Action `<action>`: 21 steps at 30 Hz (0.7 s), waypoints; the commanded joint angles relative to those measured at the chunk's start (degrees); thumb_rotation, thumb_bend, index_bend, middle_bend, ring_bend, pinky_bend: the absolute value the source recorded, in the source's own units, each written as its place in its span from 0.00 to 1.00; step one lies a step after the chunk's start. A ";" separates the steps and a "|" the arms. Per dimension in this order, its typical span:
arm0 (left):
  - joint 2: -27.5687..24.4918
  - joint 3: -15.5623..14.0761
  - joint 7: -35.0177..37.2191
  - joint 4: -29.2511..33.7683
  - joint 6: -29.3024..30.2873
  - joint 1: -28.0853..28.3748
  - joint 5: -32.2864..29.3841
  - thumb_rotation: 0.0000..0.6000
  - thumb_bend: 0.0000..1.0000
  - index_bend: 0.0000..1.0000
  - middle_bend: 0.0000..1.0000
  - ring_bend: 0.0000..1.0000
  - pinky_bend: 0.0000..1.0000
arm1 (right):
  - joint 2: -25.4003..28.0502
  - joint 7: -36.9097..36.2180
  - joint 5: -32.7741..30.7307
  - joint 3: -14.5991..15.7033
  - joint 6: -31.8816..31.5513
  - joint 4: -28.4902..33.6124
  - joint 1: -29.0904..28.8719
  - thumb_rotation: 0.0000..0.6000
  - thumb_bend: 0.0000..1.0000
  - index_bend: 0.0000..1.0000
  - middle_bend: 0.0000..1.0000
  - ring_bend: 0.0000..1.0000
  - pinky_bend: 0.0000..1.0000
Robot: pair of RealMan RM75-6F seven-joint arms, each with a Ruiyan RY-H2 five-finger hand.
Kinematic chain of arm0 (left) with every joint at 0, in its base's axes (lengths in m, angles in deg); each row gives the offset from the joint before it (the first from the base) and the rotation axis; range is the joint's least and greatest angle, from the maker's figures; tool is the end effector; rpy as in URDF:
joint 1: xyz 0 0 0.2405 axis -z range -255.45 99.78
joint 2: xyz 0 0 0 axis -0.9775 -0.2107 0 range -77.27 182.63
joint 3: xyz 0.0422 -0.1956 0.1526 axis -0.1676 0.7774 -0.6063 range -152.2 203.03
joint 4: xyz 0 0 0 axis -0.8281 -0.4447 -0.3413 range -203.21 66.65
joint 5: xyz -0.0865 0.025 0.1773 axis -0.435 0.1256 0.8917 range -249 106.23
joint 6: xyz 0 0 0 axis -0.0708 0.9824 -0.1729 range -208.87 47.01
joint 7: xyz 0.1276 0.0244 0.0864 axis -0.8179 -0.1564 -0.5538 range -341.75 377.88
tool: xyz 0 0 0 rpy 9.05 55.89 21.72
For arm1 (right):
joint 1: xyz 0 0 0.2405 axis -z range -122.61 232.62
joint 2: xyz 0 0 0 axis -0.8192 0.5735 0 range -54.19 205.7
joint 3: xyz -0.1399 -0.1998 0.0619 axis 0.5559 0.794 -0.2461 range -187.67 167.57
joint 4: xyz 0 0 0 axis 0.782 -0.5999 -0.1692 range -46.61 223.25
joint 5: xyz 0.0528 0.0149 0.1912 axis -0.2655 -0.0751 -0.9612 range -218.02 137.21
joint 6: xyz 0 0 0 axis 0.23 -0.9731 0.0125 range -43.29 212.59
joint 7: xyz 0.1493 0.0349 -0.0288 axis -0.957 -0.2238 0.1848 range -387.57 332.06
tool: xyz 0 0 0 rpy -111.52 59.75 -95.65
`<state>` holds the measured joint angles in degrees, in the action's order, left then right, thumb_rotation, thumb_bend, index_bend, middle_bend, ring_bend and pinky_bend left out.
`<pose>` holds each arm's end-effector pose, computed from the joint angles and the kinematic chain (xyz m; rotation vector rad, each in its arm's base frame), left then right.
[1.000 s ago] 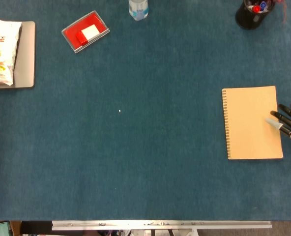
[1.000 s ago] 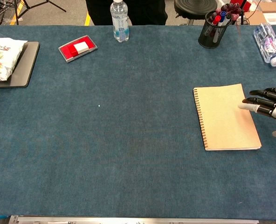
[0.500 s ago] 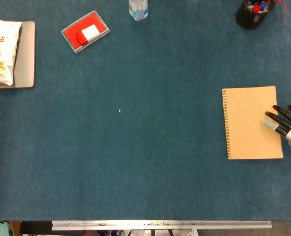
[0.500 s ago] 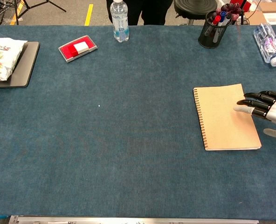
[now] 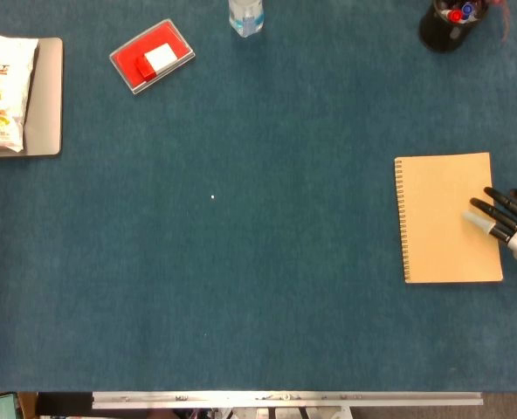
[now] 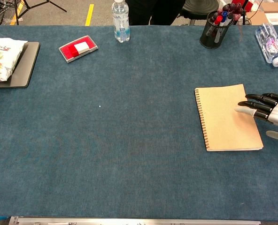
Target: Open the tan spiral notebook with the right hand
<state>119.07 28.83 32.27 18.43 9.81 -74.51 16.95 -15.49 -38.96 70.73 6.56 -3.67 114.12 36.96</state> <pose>-0.3096 0.1857 0.1766 -1.2797 -0.9606 -1.1235 -0.3557 -0.2206 0.0566 2.2669 -0.2819 0.6740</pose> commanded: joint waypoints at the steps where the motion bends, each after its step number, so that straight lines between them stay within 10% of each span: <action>1: 0.00 -0.02 -0.02 0.00 -0.02 -0.01 0.00 1.00 0.02 0.21 0.26 0.11 0.37 | -0.44 -0.27 -0.04 0.10 0.08 -0.54 0.06 1.00 0.23 0.08 0.12 0.05 0.23; 21: -0.17 0.01 0.38 0.02 0.11 -0.10 -0.02 1.00 0.02 0.21 0.26 0.11 0.37 | -3.53 -1.18 -0.14 0.47 -0.35 -3.28 -0.18 1.00 0.23 0.08 0.12 0.05 0.23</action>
<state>118.90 28.84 32.65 18.45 9.92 -74.61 16.94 -19.00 -40.14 70.60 7.02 -4.03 110.85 36.78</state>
